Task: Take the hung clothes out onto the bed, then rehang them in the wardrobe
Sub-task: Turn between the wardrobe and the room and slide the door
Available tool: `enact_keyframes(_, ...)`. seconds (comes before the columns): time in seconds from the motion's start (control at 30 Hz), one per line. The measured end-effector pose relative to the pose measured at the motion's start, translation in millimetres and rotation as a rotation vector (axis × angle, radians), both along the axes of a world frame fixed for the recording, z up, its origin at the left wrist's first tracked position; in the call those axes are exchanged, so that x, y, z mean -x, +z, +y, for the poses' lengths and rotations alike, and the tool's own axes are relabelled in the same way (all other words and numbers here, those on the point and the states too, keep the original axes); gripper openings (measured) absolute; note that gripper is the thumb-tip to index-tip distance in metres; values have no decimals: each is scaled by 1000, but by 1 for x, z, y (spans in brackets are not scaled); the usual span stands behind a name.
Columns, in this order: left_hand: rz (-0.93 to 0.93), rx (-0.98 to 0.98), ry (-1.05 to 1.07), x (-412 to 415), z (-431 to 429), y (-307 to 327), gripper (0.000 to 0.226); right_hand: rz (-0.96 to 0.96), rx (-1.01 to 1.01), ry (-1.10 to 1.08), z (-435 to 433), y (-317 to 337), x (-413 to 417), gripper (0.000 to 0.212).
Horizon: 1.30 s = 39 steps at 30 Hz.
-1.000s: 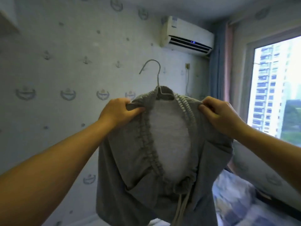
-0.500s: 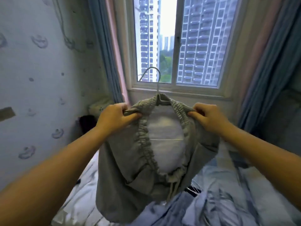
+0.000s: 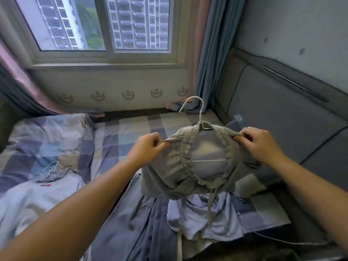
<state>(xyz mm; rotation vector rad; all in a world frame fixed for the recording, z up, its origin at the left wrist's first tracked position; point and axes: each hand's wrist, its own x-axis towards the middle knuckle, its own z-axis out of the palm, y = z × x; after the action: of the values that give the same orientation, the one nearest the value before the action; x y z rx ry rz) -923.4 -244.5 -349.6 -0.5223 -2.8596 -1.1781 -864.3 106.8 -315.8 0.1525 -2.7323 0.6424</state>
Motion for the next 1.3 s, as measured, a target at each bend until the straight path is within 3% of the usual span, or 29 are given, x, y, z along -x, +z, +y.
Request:
enact_keyframes(0.33, -258, 157, -191, 36, 104, -102, 29, -352, 111, -173, 96, -106, -31, 15)
enact_keyframes(0.73, -585, 294, -14, 73, 186, -244, 33, -714, 203, -152, 175, -266, 42, 12)
enact_keyframes(0.83, -650, 358, 47, 86, 200, -280, 29, -774, 168, -162, 182, -312, 66, 13)
enact_keyframes(1.0, -561, 624, 138, 113, 225, -335, 26, -724, -175, -181, 187, -374, 112, 22)
enact_keyframes(1.1, -588, 635, 226, 140, 239, -364, 28, -737, -27, -262, 186, -405, 146, 23)
enact_keyframes(1.2, -607, 468, 338, 165, 247, -389, 32, -721, 184, -335, 184, -431, 171, 25)
enact_keyframes(1.3, -640, 384, 347, 171, 257, -394, 49, -882, 379, -294, 173, -438, 176, 56)
